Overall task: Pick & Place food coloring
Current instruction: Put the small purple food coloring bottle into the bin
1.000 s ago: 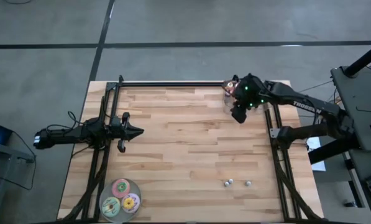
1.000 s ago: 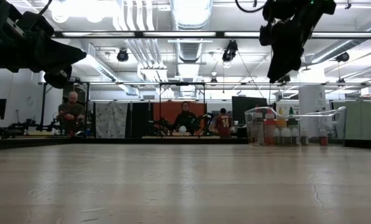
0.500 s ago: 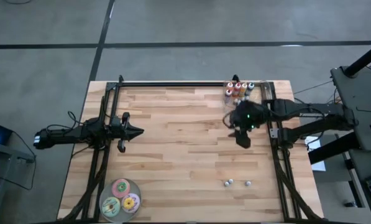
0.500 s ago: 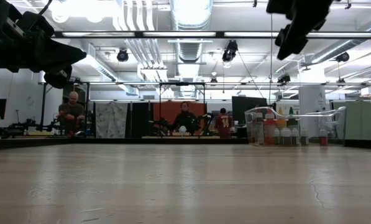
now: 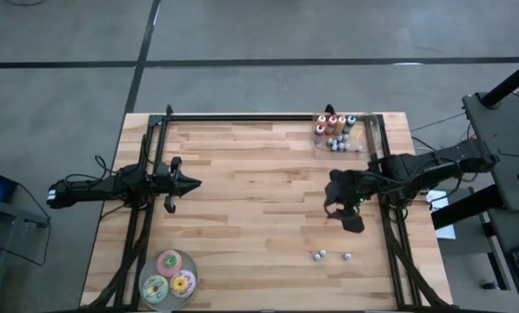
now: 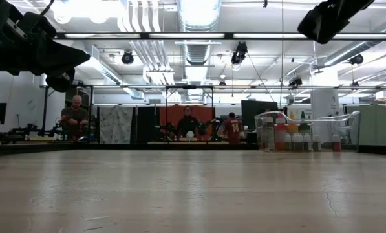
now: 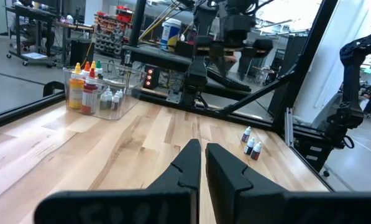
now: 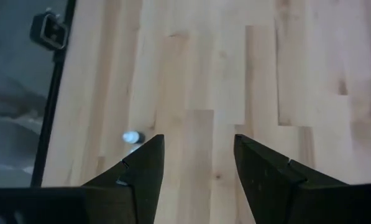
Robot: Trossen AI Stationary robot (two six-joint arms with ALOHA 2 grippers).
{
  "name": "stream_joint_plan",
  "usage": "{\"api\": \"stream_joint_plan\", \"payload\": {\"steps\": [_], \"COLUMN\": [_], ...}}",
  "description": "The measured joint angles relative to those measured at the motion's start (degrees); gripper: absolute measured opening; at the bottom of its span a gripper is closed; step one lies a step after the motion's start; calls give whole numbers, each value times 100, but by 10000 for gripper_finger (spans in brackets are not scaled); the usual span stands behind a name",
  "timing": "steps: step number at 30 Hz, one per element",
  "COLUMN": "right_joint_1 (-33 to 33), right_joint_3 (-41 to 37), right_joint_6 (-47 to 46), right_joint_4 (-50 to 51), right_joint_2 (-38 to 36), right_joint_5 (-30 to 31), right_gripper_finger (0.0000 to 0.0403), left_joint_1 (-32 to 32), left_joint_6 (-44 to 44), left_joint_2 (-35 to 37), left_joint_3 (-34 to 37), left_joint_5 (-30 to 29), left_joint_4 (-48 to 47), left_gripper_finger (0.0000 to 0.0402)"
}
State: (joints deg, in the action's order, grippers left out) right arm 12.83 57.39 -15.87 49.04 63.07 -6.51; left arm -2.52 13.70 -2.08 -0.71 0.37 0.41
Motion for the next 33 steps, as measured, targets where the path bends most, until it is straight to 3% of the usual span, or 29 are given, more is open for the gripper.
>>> {"api": "stream_joint_plan", "payload": {"steps": [10,20,26,33], "right_joint_1": [92,304,637,1383], "right_joint_3": [2,4,4,-2], "right_joint_6": [142,1044,1105,1077], "right_joint_4": [34,241,305,303], "right_joint_2": [0,-2,9,9], "right_joint_5": [-272,-302,-301,-255], "right_gripper_finger": [185,185,189,220], "left_joint_1": [0,0,0,0], "left_joint_6": [-1,0,-1,0], "left_joint_2": [1,1,1,1], "left_joint_3": [0,2,2,1], "left_joint_5": [1,1,-1,0], "left_joint_4": [0,1,1,0], "left_gripper_finger": [0,0,0,0]}}
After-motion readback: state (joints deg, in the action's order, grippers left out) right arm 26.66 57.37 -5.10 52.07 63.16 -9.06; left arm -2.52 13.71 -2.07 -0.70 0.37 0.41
